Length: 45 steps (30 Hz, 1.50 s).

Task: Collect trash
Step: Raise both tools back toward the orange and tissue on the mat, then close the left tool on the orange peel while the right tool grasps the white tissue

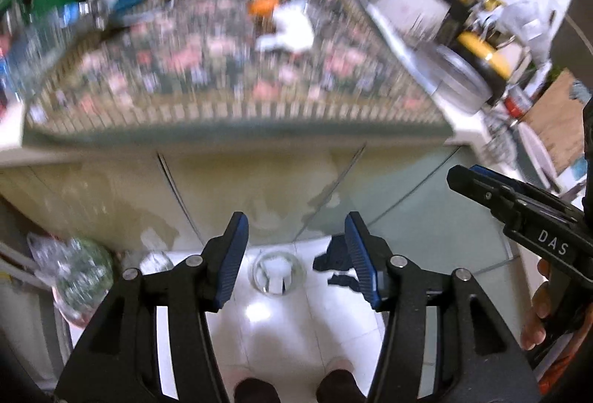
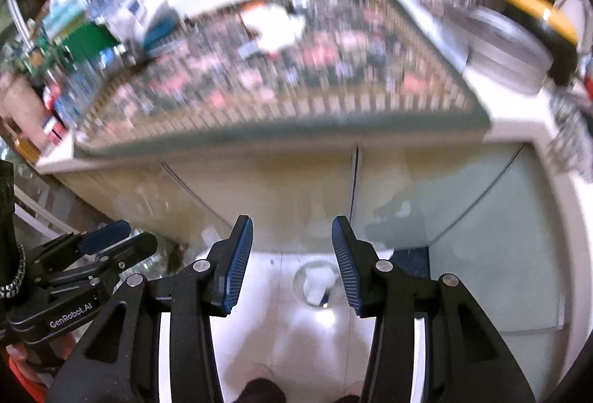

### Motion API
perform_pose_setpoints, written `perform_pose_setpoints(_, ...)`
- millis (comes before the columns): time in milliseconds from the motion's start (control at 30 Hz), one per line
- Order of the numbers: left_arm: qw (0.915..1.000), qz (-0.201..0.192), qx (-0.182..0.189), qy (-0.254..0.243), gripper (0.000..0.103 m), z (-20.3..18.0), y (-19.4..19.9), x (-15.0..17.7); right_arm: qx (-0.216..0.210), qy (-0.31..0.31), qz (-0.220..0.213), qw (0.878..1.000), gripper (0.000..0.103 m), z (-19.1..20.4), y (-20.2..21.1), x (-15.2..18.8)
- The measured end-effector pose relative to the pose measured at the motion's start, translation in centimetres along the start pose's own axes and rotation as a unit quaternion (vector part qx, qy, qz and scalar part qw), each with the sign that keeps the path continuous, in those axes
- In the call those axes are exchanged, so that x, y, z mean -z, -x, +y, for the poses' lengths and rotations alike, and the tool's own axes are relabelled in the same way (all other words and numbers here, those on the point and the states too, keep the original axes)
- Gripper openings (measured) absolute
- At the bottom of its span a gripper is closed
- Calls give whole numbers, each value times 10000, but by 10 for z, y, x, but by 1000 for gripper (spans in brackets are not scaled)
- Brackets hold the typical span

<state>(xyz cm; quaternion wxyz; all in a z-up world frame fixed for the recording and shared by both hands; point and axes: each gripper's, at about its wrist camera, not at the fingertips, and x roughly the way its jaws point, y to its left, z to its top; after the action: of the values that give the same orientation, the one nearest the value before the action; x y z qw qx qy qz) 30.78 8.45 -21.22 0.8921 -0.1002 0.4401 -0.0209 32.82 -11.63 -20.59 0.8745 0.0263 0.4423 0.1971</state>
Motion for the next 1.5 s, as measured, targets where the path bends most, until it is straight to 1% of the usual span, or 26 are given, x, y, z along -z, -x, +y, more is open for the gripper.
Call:
perform_pose_setpoints(67, 9995, -255, 19, -158, 56, 0, 31, -14, 33, -43, -271, 9996, 41, 16, 28, -11)
perform_pose_setpoints(167, 9979, -566, 107, -298, 58, 2, 71, -32, 86, -124, -623, 9979, 41, 28, 59, -26)
perform_pose_setpoints(233, 9965, -727, 178, -377, 62, 4, 89, -43, 168, -160, -829, 9963, 41, 38, 76, -30)
perform_pose_setpoints(300, 9945, -903, 211, -484, 69, 6, 106, -49, 279, -184, -1027, 9941, 41, 44, 91, -35)
perform_pose_setpoints(333, 9934, -979, 226, -547, 71, 7, 113, -53, 322, -199, -1119, 9930, 44, 48, 97, -37)
perform_pose_setpoints(367, 9926, -1037, 223, -592, 75, 8, 118, -55, 355, -216, -1210, 9918, 45, 50, 102, -39)
perform_pose_setpoints(400, 9920, -1078, 197, -626, 81, 8, 122, -58, 393, -235, -1315, 9903, 51, 51, 108, -41)
perform_pose_setpoints(433, 9914, -1118, 150, -659, 85, 7, 124, -61, 428, -253, -1405, 9888, 58, 52, 112, -43)
perform_pose_setpoints(467, 9911, -1145, 111, -672, 93, 7, 124, -64, 457, -265, -1490, 9874, 61, 53, 117, -45)
perform_pose_setpoints(500, 9906, -1183, 89, -677, 95, 6, 124, -66, 505, -281, -1573, 9859, 62, 53, 119, -48)
perform_pose_setpoints(633, 9905, -1200, 132, -660, 95, 4, 114, -84, 563, -279, -1708, 9833, 66, 47, 119, -61)
perform_pose_setpoints(733, 9905, -1222, 42, -624, 95, -2, 98, -98, 605, -205, -1746, 9826, 67, 36, 108, -74)
perform_pose_setpoints(833, 9909, -1228, -108, -547, 95, -12, 76, -119, 503, -159, -1713, 9838, 67, 20, 97, -90)
perform_pose_setpoints(1000, 9931, -1131, -201, -232, 95, -26, 39, -163, 278, -5, -1497, 9883, 67, -6, 72, -130)
perform_pose_setpoints(1133, 9934, -1074, -386, 102, 95, -36, 8, -195, 32, 243, -1282, 9914, 67, -28, 55, -161)
perform_pose_setpoints(1300, 9915, -993, -682, 484, 95, -36, -27, -218, -216, 539, -1009, 9932, 67, -48, 24, -190)
perform_pose_setpoints(1500, 9905, -775, -933, 655, 95, -21, -59, -235, -488, 534, -555, 9958, 67, -57, -26, -214)
